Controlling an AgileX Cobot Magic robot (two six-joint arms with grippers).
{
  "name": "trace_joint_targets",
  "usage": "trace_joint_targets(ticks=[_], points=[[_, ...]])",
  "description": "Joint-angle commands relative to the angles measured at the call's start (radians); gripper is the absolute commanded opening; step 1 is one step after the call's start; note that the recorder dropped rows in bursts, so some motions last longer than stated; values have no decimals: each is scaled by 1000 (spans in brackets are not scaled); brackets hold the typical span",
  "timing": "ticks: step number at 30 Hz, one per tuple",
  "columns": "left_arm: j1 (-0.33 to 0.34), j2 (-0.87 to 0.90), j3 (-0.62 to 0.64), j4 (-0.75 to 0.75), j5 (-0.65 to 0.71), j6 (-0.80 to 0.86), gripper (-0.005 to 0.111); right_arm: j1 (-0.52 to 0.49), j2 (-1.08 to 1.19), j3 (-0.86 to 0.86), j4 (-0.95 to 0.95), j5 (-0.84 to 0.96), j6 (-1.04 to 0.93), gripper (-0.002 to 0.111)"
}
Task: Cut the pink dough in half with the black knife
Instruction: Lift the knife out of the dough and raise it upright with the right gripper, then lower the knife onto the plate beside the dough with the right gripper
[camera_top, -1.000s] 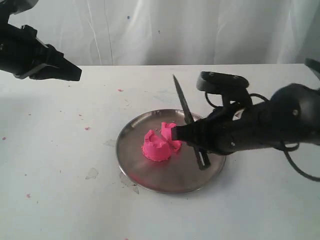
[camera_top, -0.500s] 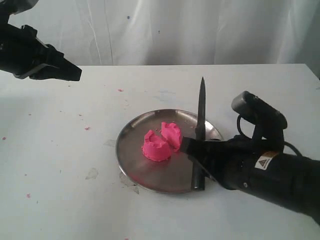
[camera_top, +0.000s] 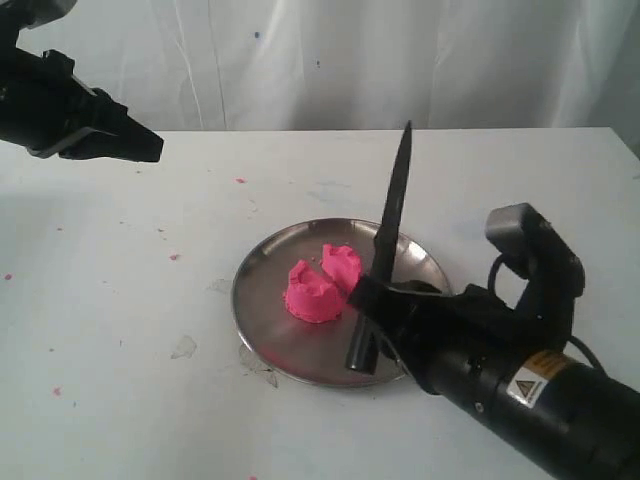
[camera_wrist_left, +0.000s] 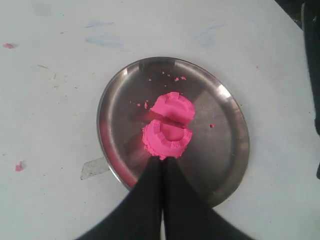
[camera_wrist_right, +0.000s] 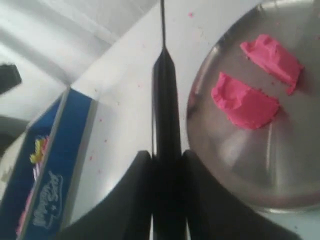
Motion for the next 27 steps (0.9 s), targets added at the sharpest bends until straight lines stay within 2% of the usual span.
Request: trace_joint_targets(ticks=[1,6,8,13,23,27], points=[[3,-10,6,-15,8,-1,0,11,-6,45,37,-157,110,5],[3,-10,6,-15,8,-1,0,11,-6,60,98,-151,192,5],[3,-10,6,-15,8,-1,0,11,-4,60,186,-140,194,5],[3,-10,6,-15,8,-1,0,-2,41,60,245,-141,150,5],[3,-10,6,-15,8,-1,0,-48,162,2,210,-142,134,5],[3,-10,6,-15,8,-1,0,-135,216,-49,153,-64,120,5]])
